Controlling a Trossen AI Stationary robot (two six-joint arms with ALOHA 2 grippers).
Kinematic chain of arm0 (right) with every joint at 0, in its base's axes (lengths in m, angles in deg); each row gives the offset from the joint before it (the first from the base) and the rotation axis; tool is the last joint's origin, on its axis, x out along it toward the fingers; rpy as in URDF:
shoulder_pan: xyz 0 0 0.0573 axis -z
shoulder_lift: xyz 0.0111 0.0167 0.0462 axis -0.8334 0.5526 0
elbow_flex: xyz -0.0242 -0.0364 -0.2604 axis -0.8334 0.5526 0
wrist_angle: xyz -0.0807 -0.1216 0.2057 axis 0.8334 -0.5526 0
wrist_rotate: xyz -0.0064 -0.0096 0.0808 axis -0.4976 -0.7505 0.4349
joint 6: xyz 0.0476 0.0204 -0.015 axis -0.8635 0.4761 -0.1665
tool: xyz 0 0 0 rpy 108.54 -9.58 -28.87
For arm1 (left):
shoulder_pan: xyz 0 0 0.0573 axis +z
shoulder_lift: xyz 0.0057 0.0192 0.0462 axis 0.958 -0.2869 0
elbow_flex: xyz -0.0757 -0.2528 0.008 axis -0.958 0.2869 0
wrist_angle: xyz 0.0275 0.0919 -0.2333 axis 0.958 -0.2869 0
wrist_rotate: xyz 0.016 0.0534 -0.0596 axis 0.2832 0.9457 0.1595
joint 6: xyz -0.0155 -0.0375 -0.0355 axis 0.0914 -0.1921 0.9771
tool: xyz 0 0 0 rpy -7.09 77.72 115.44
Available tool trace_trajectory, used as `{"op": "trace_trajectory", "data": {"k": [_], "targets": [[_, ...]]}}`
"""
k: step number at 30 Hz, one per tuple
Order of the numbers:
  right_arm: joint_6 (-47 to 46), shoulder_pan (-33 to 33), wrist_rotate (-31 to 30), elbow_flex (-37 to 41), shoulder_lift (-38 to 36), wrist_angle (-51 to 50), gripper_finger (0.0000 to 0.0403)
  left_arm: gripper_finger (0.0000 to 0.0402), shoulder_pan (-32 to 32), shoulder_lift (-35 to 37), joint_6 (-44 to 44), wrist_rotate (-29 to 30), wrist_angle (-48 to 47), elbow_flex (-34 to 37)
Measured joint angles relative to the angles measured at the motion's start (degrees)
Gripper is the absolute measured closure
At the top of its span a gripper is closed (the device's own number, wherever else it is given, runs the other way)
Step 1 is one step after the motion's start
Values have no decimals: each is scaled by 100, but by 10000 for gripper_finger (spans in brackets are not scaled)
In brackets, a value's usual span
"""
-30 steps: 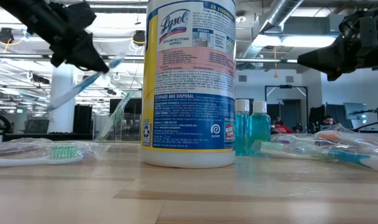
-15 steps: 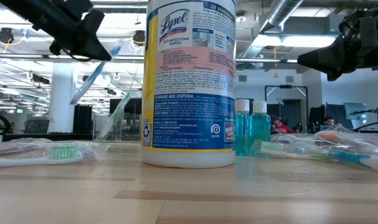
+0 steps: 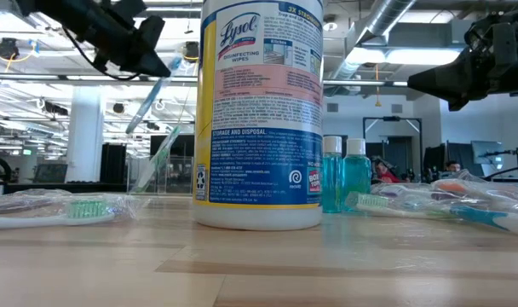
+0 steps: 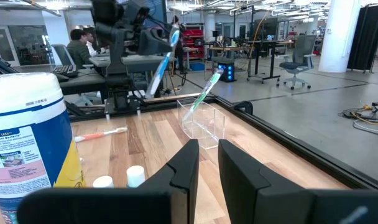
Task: Pick & Place toothbrushing station
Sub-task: Put the left blue toothbrush into the transparent organizer
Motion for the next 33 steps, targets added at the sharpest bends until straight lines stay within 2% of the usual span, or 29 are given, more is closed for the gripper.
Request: {"op": "trace_trajectory", "data": {"k": [6,15,18,23,27,33], "targets": [[0,0,0,2,-2,1,349,395,736,0,-279,-448,282,55],[0,0,2,1,-1,0,349,395,1553,236,-930,-1374,2069,899],[0,0,0,2,-2,0,349,395,1706,359,-939,-1377,2326,1136],[0,0,-4,1,-2,0,349,395,1899,382,-1212,-1385,3280,1638],[0,0,-11,2,-2,-1,349,395,2116,385,-1232,-1632,3929,2013],[-1,0,-15,1,-1,1,349,394,2324,385,-1217,-1774,4331,2330]]}}
